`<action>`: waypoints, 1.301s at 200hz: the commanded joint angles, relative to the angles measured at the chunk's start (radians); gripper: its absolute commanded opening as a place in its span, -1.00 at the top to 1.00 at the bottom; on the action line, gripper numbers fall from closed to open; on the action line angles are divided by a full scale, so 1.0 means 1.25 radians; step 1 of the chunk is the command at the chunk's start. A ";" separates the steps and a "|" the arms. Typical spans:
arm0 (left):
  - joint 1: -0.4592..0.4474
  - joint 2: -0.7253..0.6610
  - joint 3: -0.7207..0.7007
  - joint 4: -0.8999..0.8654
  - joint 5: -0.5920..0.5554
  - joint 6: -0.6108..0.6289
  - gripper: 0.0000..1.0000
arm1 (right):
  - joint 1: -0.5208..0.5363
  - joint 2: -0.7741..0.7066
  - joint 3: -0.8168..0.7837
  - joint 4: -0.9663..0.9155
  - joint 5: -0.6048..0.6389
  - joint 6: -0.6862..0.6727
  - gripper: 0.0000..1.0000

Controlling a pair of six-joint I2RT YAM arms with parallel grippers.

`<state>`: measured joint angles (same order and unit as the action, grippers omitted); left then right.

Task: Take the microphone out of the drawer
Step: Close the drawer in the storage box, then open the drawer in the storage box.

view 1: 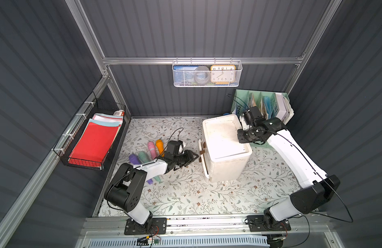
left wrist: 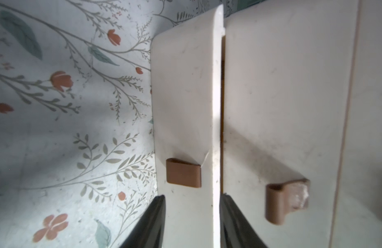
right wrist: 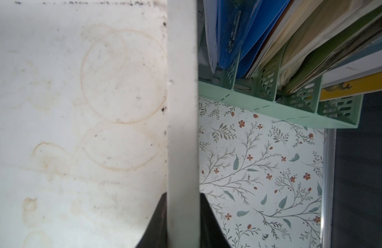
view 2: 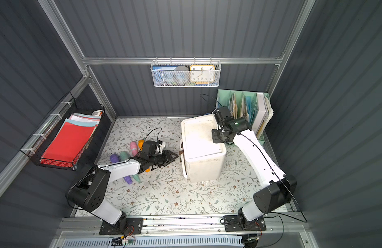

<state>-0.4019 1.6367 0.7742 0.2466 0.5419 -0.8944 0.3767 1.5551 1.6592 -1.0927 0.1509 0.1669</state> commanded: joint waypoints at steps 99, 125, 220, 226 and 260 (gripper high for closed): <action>-0.029 0.080 0.062 -0.029 -0.032 0.016 0.19 | 0.008 0.102 -0.074 -0.068 -0.020 -0.005 1.00; -0.029 0.091 -0.014 0.137 -0.007 -0.080 0.26 | 0.008 0.102 -0.074 -0.070 -0.014 -0.005 1.00; -0.029 0.185 -0.105 0.521 0.002 -0.308 0.18 | 0.008 0.102 -0.083 -0.067 -0.016 -0.003 1.00; -0.029 0.187 -0.106 0.533 0.000 -0.315 0.17 | 0.007 0.101 -0.084 -0.067 -0.014 -0.003 1.00; -0.032 0.220 -0.106 0.609 -0.011 -0.368 0.14 | 0.007 0.102 -0.089 -0.064 -0.016 -0.002 1.00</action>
<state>-0.4362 1.8771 0.6464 0.8703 0.5270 -1.2800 0.3790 1.5532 1.6550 -1.0885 0.1558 0.1669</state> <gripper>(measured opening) 0.426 0.194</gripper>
